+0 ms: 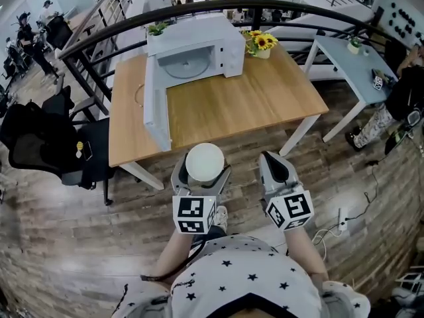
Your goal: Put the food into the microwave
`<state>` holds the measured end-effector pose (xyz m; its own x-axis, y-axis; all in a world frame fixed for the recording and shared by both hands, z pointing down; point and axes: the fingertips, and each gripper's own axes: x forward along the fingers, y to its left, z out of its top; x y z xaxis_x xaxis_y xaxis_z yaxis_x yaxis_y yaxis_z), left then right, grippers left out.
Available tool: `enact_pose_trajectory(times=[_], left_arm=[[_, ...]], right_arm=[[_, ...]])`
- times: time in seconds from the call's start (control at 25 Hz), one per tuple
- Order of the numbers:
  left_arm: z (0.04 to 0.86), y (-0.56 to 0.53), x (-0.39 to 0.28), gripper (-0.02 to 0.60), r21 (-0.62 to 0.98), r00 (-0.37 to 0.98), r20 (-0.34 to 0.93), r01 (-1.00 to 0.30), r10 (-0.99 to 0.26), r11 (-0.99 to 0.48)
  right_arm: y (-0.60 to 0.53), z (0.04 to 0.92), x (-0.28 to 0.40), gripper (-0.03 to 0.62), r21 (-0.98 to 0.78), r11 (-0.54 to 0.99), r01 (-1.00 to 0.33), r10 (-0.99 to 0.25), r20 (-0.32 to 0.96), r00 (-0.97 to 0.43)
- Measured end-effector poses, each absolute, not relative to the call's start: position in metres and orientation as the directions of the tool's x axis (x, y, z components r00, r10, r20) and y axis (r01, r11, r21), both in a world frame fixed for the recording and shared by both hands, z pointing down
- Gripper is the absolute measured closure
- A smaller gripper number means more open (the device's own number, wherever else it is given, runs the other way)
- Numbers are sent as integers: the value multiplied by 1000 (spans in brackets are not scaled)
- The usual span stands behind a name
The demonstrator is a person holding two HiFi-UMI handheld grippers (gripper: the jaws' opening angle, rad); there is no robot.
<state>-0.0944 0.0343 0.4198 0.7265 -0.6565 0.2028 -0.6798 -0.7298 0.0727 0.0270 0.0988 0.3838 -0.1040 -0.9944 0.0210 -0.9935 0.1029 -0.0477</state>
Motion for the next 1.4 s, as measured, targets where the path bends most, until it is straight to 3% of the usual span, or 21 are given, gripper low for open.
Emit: enact_pose_trajectory(times=[0.8,1.4], left_arm=[[424,-122,-36,101,76,743,216,-659,-633,-748],[431,-180,-22,101,83,729,237,-674,-642,-734]], right_arm=[[-60,388,74,588,-51,92,-994,-995,34,-94],[-111,395,88,588,-57,96,-994,-993,56,-99]])
